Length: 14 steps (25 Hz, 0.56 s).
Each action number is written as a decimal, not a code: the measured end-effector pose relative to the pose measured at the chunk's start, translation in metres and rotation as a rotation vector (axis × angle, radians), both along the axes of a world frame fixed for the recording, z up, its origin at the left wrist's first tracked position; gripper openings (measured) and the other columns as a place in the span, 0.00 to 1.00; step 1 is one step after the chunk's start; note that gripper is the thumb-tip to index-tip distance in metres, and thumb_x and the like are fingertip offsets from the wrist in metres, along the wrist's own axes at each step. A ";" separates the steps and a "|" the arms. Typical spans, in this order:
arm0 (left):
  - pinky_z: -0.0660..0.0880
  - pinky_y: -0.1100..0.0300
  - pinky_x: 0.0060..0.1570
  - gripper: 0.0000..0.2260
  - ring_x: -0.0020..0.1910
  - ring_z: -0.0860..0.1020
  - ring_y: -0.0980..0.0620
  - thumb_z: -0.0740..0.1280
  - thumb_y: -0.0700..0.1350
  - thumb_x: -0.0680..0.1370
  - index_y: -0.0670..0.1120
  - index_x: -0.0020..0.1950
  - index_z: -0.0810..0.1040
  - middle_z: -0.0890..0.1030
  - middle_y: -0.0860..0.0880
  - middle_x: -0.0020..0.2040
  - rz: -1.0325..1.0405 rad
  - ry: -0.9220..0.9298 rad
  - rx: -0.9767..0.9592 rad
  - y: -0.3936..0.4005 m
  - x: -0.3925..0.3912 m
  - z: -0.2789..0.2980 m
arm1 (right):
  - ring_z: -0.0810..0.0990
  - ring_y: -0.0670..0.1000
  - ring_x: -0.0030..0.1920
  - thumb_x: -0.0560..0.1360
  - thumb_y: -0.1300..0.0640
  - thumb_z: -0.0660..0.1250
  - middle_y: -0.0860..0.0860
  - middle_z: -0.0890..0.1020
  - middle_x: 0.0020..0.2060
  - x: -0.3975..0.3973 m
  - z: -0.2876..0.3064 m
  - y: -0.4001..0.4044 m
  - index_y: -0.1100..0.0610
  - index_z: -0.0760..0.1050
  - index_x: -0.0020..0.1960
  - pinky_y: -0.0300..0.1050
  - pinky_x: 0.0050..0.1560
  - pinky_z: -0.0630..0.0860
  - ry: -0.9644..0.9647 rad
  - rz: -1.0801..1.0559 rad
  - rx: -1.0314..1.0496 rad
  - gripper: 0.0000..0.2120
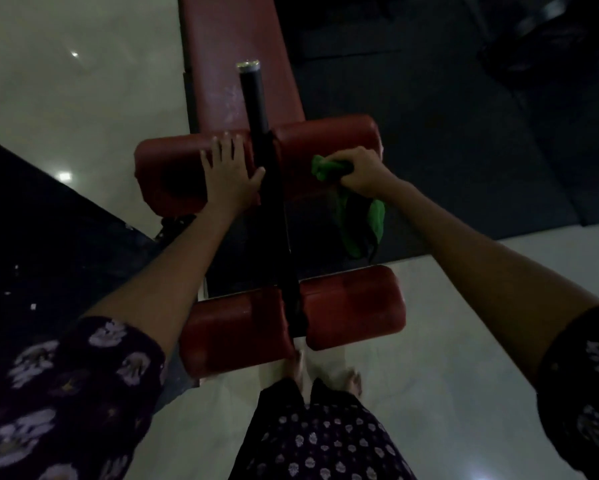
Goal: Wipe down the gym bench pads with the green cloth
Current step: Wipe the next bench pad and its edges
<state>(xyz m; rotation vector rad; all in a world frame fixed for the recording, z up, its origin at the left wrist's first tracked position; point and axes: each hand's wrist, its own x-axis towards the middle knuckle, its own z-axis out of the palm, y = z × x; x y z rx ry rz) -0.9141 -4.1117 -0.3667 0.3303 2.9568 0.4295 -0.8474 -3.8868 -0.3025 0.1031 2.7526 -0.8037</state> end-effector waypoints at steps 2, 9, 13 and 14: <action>0.43 0.44 0.72 0.29 0.77 0.48 0.43 0.59 0.53 0.80 0.41 0.76 0.54 0.51 0.42 0.78 -0.015 -0.018 0.070 0.007 0.047 -0.002 | 0.76 0.57 0.59 0.70 0.71 0.63 0.58 0.79 0.58 0.024 0.004 0.011 0.59 0.75 0.65 0.38 0.53 0.68 -0.046 -0.003 -0.009 0.24; 0.39 0.53 0.73 0.25 0.77 0.46 0.49 0.53 0.52 0.82 0.43 0.76 0.56 0.51 0.46 0.78 -0.194 -0.217 0.011 0.025 0.189 -0.051 | 0.75 0.55 0.59 0.71 0.71 0.61 0.56 0.77 0.61 0.135 -0.012 0.042 0.56 0.73 0.66 0.33 0.49 0.64 -0.128 -0.019 0.046 0.25; 0.41 0.51 0.73 0.24 0.77 0.50 0.47 0.54 0.52 0.82 0.41 0.75 0.59 0.55 0.44 0.77 -0.181 -0.244 0.033 0.035 0.234 -0.078 | 0.74 0.57 0.60 0.70 0.70 0.63 0.56 0.78 0.60 0.195 -0.041 0.058 0.55 0.74 0.65 0.40 0.56 0.68 -0.128 -0.035 0.020 0.26; 0.43 0.50 0.73 0.25 0.76 0.53 0.46 0.53 0.53 0.82 0.41 0.74 0.60 0.58 0.43 0.76 -0.161 -0.239 0.052 0.036 0.244 -0.086 | 0.74 0.57 0.59 0.70 0.70 0.63 0.55 0.77 0.59 0.209 -0.052 0.061 0.54 0.74 0.65 0.47 0.59 0.71 -0.125 -0.040 0.009 0.26</action>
